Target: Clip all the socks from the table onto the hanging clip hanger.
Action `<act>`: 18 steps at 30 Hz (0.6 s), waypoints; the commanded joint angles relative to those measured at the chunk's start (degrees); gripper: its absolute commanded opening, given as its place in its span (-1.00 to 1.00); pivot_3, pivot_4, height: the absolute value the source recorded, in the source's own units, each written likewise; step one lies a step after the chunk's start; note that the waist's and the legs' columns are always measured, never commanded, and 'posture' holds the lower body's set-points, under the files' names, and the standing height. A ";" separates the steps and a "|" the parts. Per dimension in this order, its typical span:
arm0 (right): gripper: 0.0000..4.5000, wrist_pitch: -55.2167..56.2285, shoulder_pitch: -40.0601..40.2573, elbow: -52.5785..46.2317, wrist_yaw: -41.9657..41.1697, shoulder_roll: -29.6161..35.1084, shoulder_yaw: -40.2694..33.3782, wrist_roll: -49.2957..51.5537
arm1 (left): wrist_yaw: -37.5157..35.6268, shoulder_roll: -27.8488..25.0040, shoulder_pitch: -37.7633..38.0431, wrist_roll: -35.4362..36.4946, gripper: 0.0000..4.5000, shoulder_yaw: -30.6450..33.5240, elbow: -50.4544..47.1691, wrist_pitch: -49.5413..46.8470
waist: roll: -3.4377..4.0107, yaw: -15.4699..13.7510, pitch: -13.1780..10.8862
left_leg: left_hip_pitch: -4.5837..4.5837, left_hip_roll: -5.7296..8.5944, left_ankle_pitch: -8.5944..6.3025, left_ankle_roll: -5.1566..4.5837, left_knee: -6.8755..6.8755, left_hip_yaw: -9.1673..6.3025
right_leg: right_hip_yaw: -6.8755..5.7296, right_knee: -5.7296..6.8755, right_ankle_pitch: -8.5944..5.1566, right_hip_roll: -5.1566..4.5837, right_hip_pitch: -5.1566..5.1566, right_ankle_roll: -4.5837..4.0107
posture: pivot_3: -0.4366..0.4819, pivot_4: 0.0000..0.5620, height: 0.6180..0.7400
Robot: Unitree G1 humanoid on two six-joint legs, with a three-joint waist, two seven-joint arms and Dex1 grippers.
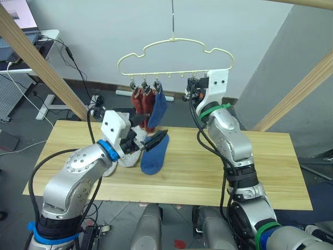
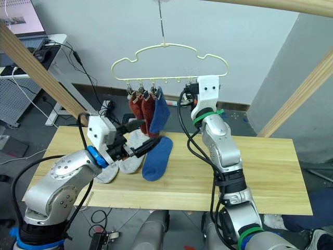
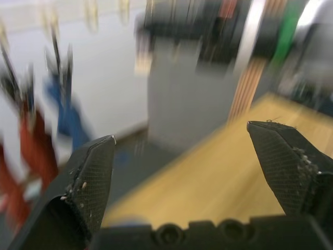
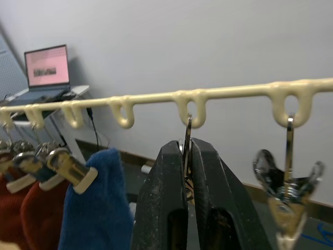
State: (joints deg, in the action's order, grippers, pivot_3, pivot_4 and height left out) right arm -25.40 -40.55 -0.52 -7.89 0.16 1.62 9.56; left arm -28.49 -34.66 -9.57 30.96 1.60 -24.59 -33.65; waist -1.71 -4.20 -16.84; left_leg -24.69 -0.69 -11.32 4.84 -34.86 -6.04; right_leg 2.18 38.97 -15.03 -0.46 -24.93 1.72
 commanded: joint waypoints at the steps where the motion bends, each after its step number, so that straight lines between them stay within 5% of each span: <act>1: -0.99 -2.89 1.00 -5.41 -3.48 2.57 -0.35 2.13 | 2.60 2.07 1.67 -8.33 1.00 -3.94 6.55 4.36 | 0.03 0.10 -0.02 | 0.01 0.01 0.00 0.00 0.00 0.02 | 0.02 0.00 0.00 0.00 0.00 0.00 | 0.42 0.03 1.00; 9: -0.99 -8.20 3.51 -10.13 -3.36 3.96 -0.68 3.11 | 3.22 13.13 -5.04 -20.33 1.00 -11.30 30.06 18.18 | 0.04 0.19 -0.01 | 0.00 -0.01 0.02 -0.02 -0.05 0.00 | -0.02 0.03 0.03 0.02 0.01 -0.04 | 0.36 0.04 1.00; 18: -0.99 -9.98 4.47 -12.68 -1.78 3.69 -0.26 2.78 | 7.30 17.65 -14.21 -26.98 1.00 -9.25 51.80 28.67 | 0.03 1.56 0.00 | 0.00 0.00 0.02 -0.02 -0.09 -0.02 | -0.04 0.06 0.04 0.00 0.01 -0.04 | 0.28 0.01 1.00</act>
State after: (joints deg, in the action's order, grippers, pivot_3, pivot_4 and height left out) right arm -34.74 -36.79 -11.22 -10.04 3.65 1.41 12.47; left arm -21.82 -17.37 -23.23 4.97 -8.69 25.41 -7.29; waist -1.69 -2.65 -16.84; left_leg -24.70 -0.68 -11.30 4.82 -34.95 -6.05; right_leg 2.14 39.04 -14.99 -0.46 -24.91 1.68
